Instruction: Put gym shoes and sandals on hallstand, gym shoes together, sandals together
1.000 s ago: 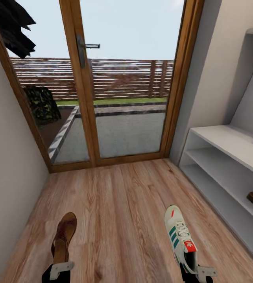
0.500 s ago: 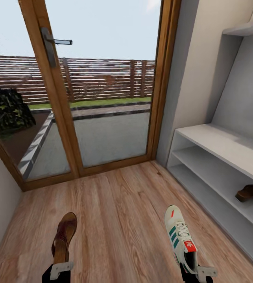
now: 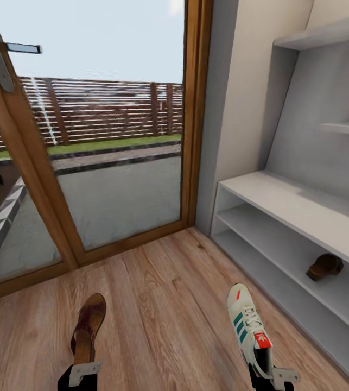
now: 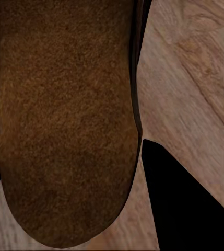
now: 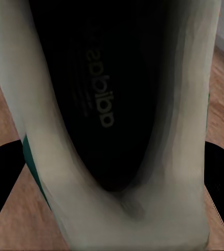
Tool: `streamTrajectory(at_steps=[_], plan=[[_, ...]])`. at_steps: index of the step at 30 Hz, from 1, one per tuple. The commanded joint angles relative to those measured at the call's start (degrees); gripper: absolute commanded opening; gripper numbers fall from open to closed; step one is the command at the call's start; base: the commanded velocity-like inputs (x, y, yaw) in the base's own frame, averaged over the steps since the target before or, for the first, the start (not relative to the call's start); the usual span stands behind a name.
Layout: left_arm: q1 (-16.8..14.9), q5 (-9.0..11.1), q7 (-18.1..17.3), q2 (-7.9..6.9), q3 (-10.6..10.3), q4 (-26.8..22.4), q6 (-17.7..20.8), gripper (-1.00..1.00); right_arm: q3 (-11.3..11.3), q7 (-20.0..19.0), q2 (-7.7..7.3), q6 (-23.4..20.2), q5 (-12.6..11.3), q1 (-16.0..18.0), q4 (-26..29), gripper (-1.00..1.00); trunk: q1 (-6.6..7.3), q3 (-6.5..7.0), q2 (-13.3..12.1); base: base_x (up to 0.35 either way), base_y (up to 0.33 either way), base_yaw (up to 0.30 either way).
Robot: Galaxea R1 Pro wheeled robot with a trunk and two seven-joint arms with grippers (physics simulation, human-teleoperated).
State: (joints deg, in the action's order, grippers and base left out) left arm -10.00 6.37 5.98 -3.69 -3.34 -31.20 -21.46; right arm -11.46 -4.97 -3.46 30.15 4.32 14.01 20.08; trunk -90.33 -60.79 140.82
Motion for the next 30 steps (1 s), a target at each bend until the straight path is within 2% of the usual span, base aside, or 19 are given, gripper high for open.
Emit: streamTrajectory(at_steps=[1, 22, 30], plan=[[0.0, 0.4, 0.3, -0.06, -0.4, 0.0, -0.2, -1.0, -0.5, -0.4, 0.04, 0.2, 0.4, 0.1, 0.0, -1.0, -0.02, -0.05, 0.0, 0.336, 0.13, -0.294], [0.0, 0.4, 0.3, -0.08, -0.3, 0.0, -0.2, -1.0, -0.5, -0.4, 0.05, 0.2, 0.4, 0.1, 0.0, -1.0, -0.02, -0.05, 0.0, 0.28, 0.222, -0.295], [0.0, 0.4, 0.2, -0.09, -0.3, 0.0, -0.2, -1.0, -0.5, -0.4, 0.05, 0.2, 0.4, 0.1, 0.0, -1.0, -0.02, -0.05, 0.0, 0.104, 0.278, -0.295]])
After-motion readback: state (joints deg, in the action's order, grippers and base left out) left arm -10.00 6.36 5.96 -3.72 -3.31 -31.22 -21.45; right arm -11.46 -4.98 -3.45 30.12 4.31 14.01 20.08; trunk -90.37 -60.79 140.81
